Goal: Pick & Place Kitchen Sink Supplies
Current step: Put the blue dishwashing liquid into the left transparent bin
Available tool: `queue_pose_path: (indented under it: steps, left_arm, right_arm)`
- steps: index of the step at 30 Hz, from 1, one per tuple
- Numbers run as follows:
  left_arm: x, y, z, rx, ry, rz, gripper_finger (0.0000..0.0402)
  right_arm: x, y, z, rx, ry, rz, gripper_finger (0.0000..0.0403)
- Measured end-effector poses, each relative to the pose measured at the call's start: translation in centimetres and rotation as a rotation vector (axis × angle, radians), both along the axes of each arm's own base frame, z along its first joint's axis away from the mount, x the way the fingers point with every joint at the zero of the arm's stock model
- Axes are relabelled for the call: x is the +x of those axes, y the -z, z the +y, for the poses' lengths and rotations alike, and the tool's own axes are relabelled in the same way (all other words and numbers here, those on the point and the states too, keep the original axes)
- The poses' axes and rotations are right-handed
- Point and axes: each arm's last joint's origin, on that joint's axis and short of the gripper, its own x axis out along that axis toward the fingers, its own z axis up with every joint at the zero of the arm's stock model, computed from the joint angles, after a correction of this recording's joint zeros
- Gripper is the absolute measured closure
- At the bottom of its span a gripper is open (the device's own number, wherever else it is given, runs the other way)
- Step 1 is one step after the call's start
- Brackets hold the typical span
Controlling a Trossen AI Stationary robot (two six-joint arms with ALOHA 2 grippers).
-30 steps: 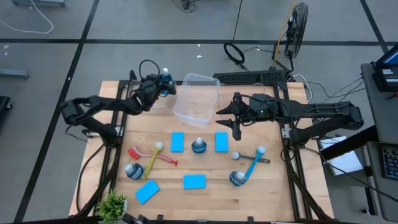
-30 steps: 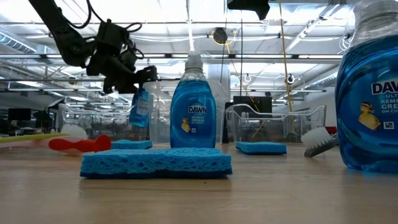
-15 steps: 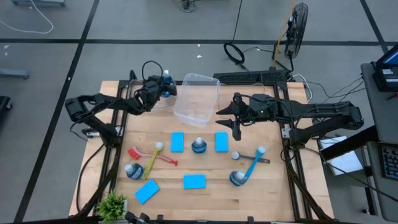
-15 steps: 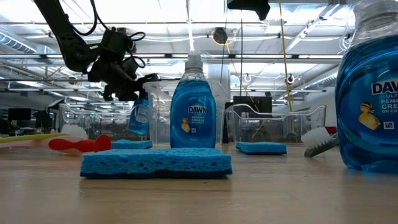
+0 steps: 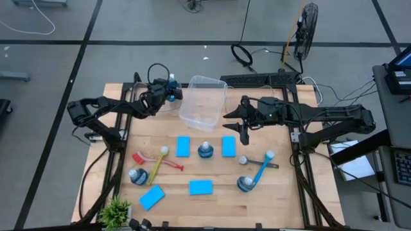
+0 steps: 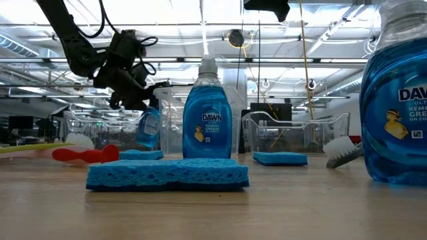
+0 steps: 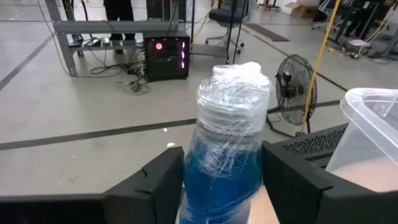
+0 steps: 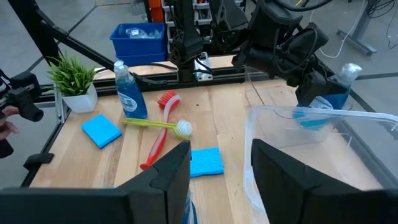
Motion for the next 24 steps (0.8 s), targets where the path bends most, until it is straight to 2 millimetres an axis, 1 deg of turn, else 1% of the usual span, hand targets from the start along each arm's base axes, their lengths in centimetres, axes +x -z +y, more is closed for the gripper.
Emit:
queue_pose_path:
  steps: [4, 10, 14, 20, 24]
  left_arm:
    - [0.0, -0.1, 0.0, 0.005, -0.002, -0.012, 0.0181]
    - [0.0, -0.1, 0.0, 0.004, -0.002, -0.009, 0.0198]
    - [0.1, -0.5, 0.1, 0.034, 0.002, -0.027, 0.0209]
    - [0.0, -2.4, -0.3, 0.155, 0.031, 0.007, 0.0218]
    - [-0.6, -4.5, -1.0, 0.242, 0.048, 0.043, 0.0210]
  right_arm:
    - [0.0, 0.0, 0.0, 0.000, 0.000, 0.000, 0.0248]
    - [0.0, 0.0, 0.0, 0.000, 0.000, 0.000, 0.0248]
    - [0.0, 0.0, 0.0, 0.000, 0.000, 0.000, 0.0248]
    - [0.0, 0.0, 0.0, 0.000, 0.000, 0.000, 0.0248]
    - [0.0, 0.0, 0.0, 0.001, -0.002, 0.000, 0.0248]
